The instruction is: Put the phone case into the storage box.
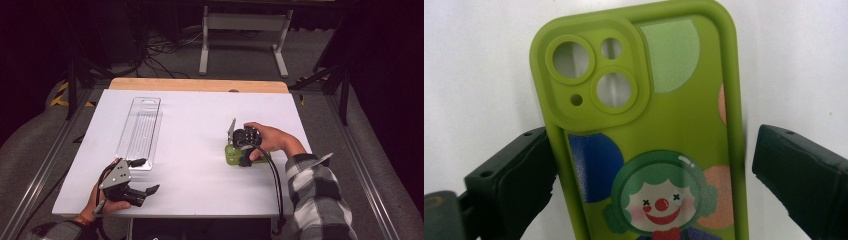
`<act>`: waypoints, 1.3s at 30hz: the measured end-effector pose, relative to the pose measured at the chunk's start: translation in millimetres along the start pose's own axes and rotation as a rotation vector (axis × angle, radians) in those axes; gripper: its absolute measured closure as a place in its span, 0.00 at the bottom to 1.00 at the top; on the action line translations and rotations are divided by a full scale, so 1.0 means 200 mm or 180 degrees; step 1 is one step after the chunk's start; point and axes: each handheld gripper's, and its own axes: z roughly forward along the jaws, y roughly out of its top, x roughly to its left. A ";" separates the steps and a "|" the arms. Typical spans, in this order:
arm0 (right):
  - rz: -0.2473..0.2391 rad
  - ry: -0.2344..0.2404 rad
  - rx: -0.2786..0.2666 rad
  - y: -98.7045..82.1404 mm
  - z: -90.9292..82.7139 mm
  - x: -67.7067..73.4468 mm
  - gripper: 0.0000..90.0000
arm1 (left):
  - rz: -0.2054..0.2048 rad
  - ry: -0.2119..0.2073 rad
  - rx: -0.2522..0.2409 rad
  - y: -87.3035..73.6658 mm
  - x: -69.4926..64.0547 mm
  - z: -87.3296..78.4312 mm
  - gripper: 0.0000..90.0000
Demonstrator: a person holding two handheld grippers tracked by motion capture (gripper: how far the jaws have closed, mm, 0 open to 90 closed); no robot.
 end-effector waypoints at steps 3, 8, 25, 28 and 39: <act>0.0008 0.0067 -0.0010 0.00 0.00 -0.01 0.10 | 0.0014 0.0007 0.0006 0.00 0.00 0.00 0.09; -0.0046 0.0113 -0.0115 -0.03 -0.01 0.00 0.16 | 0.0010 -0.0001 0.0019 0.00 0.00 0.00 0.09; 0.0162 -0.0312 -0.1056 -0.09 -0.21 0.11 0.17 | 0.0036 0.0027 -0.0021 0.01 -0.02 -0.01 0.09; 0.0279 -0.0461 -0.1395 -0.11 -0.25 0.16 0.17 | 0.0041 0.0057 -0.0021 0.01 -0.02 -0.01 0.09; 0.1021 -0.1027 -0.2632 -0.08 -0.32 0.30 0.17 | 0.0020 0.0108 -0.0048 0.02 -0.03 -0.01 0.09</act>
